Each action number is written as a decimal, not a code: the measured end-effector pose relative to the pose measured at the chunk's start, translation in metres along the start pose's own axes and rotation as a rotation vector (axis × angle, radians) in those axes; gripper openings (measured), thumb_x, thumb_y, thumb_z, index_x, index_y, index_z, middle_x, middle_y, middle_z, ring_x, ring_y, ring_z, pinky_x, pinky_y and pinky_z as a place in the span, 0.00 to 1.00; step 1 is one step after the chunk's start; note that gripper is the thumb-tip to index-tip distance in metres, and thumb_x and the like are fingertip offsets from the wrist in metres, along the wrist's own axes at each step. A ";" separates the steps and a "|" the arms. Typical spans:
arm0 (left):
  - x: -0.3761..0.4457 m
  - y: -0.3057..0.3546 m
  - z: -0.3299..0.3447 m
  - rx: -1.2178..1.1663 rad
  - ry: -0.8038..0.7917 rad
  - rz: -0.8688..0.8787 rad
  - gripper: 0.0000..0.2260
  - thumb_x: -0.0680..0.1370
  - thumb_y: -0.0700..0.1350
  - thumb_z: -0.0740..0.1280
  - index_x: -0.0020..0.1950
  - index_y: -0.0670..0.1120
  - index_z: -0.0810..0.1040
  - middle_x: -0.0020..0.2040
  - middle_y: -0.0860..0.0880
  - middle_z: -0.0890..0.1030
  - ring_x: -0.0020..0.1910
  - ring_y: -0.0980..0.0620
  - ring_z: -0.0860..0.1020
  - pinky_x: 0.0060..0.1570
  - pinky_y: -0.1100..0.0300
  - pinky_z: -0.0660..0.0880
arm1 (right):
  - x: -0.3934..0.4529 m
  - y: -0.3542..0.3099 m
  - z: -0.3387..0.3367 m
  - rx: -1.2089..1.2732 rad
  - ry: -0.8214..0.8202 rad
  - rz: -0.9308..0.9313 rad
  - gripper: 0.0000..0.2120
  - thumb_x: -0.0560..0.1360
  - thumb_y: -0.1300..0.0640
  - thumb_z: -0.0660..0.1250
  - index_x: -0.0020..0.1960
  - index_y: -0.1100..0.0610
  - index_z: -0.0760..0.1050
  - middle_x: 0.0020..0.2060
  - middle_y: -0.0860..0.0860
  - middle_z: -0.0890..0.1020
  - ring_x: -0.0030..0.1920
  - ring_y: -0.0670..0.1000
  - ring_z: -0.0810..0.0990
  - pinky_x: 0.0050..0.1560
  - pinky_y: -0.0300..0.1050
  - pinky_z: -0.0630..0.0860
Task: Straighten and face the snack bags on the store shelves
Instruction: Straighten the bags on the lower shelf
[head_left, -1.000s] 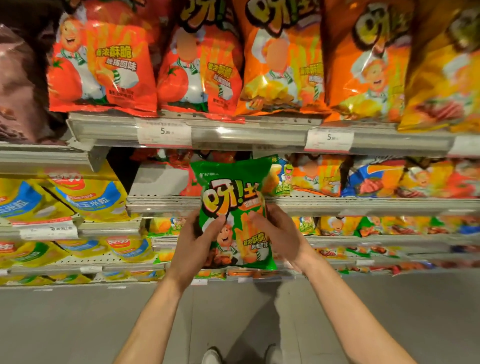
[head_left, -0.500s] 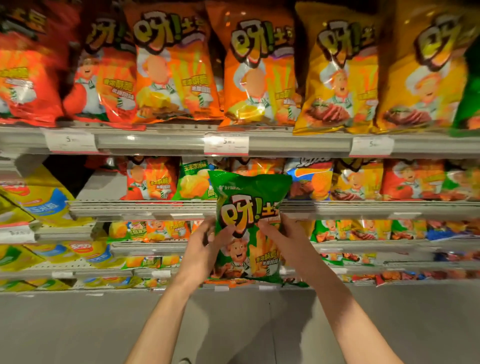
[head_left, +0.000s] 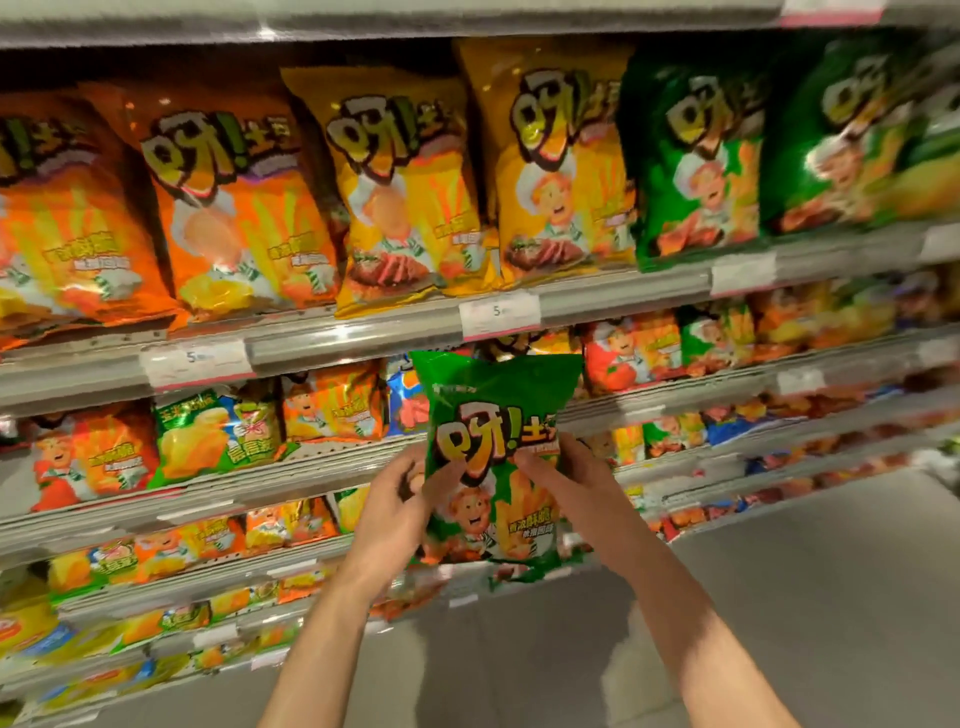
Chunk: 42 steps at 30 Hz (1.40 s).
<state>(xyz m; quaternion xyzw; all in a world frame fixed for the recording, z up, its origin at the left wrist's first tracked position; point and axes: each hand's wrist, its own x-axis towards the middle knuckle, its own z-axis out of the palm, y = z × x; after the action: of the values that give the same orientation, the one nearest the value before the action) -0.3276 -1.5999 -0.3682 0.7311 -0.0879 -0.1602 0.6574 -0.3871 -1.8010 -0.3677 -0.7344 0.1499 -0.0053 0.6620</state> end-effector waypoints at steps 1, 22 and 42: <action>0.008 0.001 0.009 -0.030 -0.029 0.000 0.16 0.77 0.59 0.71 0.54 0.48 0.81 0.48 0.56 0.85 0.49 0.55 0.83 0.50 0.63 0.77 | 0.000 -0.002 -0.010 -0.009 0.029 -0.009 0.15 0.73 0.37 0.71 0.58 0.40 0.79 0.52 0.40 0.86 0.55 0.44 0.83 0.64 0.53 0.76; 0.104 0.021 0.212 0.045 -0.154 0.030 0.13 0.77 0.55 0.73 0.57 0.50 0.80 0.53 0.59 0.86 0.55 0.61 0.82 0.58 0.61 0.77 | 0.062 0.023 -0.227 -0.002 0.119 -0.026 0.30 0.60 0.39 0.79 0.58 0.50 0.80 0.48 0.47 0.87 0.52 0.51 0.85 0.59 0.53 0.79; 0.193 0.000 0.313 0.456 0.501 0.068 0.36 0.81 0.53 0.69 0.82 0.39 0.56 0.80 0.41 0.62 0.79 0.43 0.60 0.78 0.50 0.59 | 0.115 0.083 -0.365 0.048 0.109 0.065 0.19 0.69 0.43 0.75 0.55 0.48 0.78 0.39 0.44 0.85 0.41 0.46 0.83 0.43 0.42 0.78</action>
<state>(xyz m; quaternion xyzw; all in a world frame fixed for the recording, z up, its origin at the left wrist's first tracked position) -0.2568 -1.9573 -0.4179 0.8725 0.0186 0.0703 0.4833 -0.3703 -2.1876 -0.4253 -0.7117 0.2094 -0.0275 0.6700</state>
